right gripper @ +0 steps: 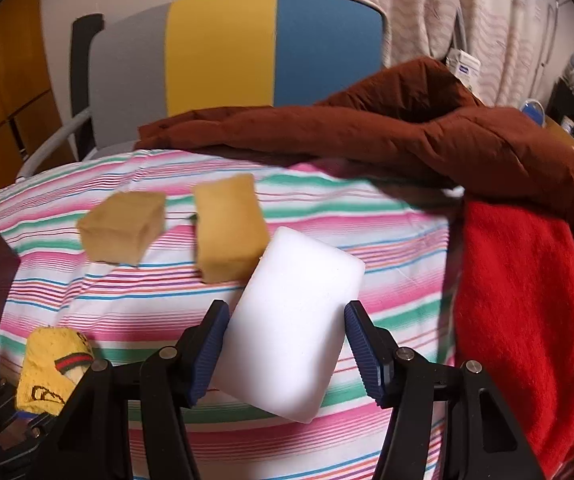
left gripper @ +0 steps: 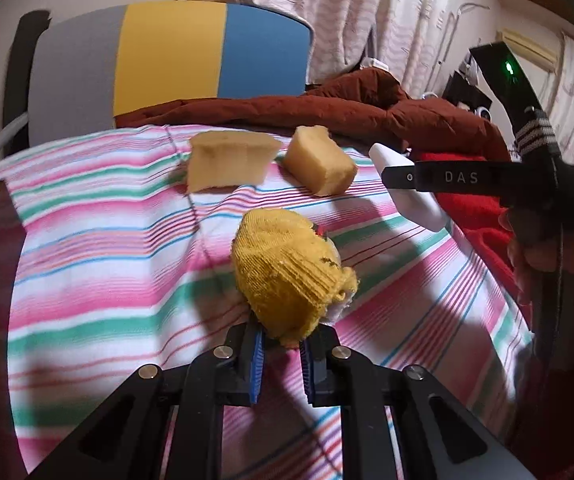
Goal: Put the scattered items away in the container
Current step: 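Grasp the white eraser block with right gripper while left gripper grasps the yellow knit sock, then carry the eraser block and yellow sock into the gold tray and release both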
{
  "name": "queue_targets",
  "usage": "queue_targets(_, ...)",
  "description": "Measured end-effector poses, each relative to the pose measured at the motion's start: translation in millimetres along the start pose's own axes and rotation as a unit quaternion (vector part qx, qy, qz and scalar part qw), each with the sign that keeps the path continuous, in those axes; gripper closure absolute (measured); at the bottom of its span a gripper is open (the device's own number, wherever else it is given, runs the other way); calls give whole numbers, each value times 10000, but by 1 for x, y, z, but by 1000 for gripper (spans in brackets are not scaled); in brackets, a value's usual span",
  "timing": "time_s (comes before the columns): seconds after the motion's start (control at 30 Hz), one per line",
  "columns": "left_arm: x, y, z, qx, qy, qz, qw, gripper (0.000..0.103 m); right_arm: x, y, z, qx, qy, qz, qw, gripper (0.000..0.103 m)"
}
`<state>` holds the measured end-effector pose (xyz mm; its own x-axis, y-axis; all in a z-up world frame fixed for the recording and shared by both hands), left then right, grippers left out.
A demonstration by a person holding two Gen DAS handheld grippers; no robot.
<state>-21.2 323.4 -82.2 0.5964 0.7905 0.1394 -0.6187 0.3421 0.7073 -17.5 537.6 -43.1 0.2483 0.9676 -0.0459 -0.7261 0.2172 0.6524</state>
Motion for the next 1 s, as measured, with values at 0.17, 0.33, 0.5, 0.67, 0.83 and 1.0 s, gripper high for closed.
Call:
queue_targets(0.17, -8, -10, 16, 64, 44, 123, 9999, 89, -10, -2, -1, -11, 33, 193, 9998, 43)
queue_targets(0.33, -3, -22, 41, 282, 59, -164, 9994, 89, -17, -2, -1, 35, 17, 347, 9994, 43)
queue_targets(0.5, -9, -26, 67, 458, 23, -163, 9988, 89, -25, -3, 1, 102, 3, 510, 9986, 43)
queue_targets(0.67, -26, -29, 91, 585, 78, -14, 9983, 89, -38, -2, 7, 287, 92, 719, 9970, 43)
queue_targets(0.83, -56, -33, 115, 610, 124, 293, 9976, 89, -61, -4, 13, 256, 249, 926, 9951, 43)
queue_targets(1.0, -85, -37, 141, 752, 311, 536, 9952, 89, -96, -9, 22, 169, 692, 1025, 9922, 43)
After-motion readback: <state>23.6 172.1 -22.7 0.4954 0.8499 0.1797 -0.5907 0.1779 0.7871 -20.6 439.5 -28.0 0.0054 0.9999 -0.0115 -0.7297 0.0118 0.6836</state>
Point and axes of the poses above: each gripper's, at about its wrist camera, not at the fingertips, and z roughly against the way its jaws point, x to its right, y to its top, the point moved 3 cm from there along -z, roughly the way its jaws point, and after that the axes turned 8 degrees about y, right-handed, at the moved point
